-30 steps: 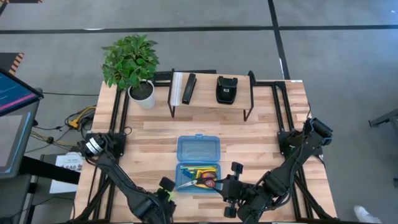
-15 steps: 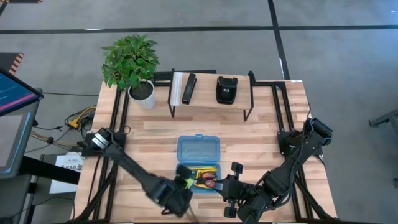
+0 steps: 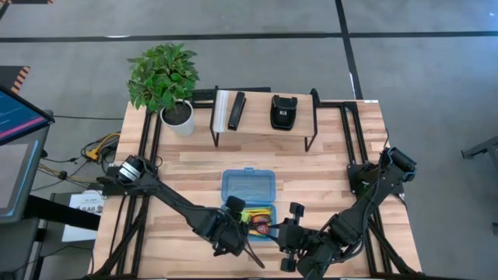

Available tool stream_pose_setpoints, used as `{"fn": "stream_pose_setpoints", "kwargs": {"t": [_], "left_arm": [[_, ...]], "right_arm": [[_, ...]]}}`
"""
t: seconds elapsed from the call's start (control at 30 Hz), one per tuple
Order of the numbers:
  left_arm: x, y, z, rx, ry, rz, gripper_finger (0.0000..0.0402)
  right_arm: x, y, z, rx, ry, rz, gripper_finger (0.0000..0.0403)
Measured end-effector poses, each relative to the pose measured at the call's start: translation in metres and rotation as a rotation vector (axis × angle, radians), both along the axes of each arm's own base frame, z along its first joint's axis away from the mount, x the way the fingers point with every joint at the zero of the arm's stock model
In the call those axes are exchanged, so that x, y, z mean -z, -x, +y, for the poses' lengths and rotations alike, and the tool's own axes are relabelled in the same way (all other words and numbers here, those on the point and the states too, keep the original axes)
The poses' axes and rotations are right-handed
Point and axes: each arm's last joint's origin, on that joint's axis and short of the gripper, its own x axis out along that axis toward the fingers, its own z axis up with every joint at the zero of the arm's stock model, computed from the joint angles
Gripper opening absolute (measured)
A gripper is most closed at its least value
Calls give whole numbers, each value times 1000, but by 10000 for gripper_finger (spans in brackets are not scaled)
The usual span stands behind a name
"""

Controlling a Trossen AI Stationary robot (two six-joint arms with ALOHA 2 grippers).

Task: Pack school essentials
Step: Put the green sticky note into the blue supply box

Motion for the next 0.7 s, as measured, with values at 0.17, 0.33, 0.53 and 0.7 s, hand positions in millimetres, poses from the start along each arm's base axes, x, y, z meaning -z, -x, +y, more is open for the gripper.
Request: {"fn": "stream_pose_setpoints", "kwargs": {"t": [0.17, 0.33, 0.53, 0.7], "left_arm": [[0, 1, 1, -32, -9, -2, 169], [4, 3, 3, -52, -30, 1, 204], [17, 8, 6, -83, -37, 23, 212], [29, 9, 8, -92, -35, 5, 201]], "right_arm": [[0, 0, 0, 0, -1, -1, 132], [0, 0, 0, 0, -1, -1, 132], [0, 0, 0, 0, -1, -1, 132], [0, 0, 0, 0, -1, -1, 132]]}}
